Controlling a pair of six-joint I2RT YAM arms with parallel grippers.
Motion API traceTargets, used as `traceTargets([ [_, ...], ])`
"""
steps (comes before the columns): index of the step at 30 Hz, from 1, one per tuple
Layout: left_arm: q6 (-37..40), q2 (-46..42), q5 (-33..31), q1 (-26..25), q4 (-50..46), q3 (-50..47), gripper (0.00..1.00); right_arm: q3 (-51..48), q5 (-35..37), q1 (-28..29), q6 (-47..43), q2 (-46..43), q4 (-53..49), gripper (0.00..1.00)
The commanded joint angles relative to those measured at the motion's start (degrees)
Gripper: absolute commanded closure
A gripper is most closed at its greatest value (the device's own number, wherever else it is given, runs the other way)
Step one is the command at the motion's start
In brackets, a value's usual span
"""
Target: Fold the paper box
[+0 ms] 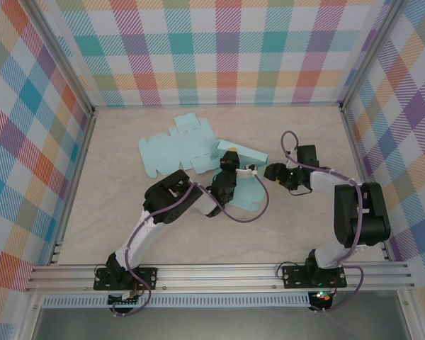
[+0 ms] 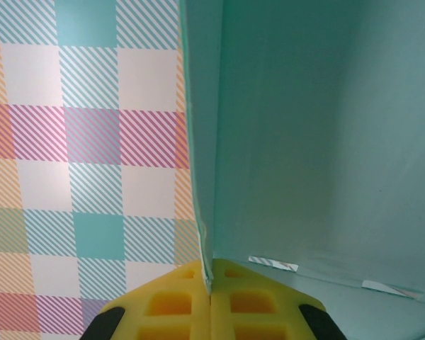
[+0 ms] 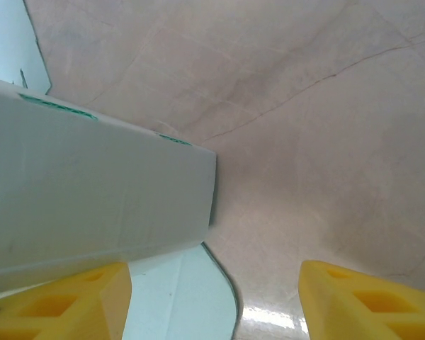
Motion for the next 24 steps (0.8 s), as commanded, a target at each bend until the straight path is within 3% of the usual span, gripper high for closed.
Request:
traceTargets([
  [1, 1.2, 2.0, 1.7, -1.2, -2.1, -0.1, 1.0, -1.1, -1.5, 0.9, 0.6, -1.2, 5.4, 0.36],
  [12, -1.4, -2.0, 5.0, -1.2, -6.2, -3.5, 1.0, -5.9, -0.7, 2.0, 0.6, -1.1, 18.9, 0.34],
  [24, -2.5, -4.2, 5.3, -0.9, -12.3, -3.3, 1.0, -10.4, 0.2, 3.7, -0.7, -6.6, 19.6, 0.28],
])
